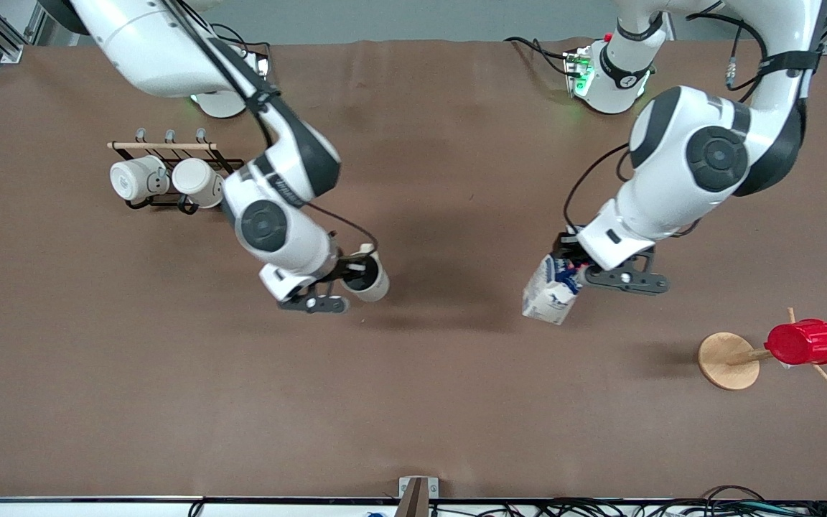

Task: Place cup and milk on table
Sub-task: 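Carry the mug and the carton toward each other at table center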

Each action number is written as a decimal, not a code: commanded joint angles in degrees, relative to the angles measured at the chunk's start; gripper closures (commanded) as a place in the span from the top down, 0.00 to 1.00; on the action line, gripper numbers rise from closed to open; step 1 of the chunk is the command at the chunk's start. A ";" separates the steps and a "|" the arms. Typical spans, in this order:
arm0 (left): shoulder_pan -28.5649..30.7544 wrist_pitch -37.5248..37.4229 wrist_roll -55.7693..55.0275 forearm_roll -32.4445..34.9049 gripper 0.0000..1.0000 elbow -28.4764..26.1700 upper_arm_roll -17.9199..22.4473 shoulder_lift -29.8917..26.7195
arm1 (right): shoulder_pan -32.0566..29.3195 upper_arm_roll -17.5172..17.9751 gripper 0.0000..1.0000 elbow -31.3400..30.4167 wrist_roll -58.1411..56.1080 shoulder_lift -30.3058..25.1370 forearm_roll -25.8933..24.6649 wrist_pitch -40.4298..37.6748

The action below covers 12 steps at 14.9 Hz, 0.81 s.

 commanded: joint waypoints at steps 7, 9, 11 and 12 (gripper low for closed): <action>-12.40 -4.28 -14.58 0.03 0.12 12.75 0.17 14.84 | 5.01 0.22 0.04 -0.58 9.79 3.61 -4.05 3.70; -13.02 -4.28 -15.03 -0.06 0.12 12.75 0.17 15.19 | 5.27 0.22 0.06 -0.66 9.79 4.22 -4.05 3.96; -14.24 -4.28 -15.03 -0.41 0.12 12.75 0.17 15.54 | 5.44 0.22 0.08 -2.41 9.70 4.49 -4.14 6.84; -14.60 -4.28 -15.11 -0.32 0.12 12.75 0.17 15.72 | 5.45 0.22 0.12 -3.29 9.70 4.49 -4.14 8.25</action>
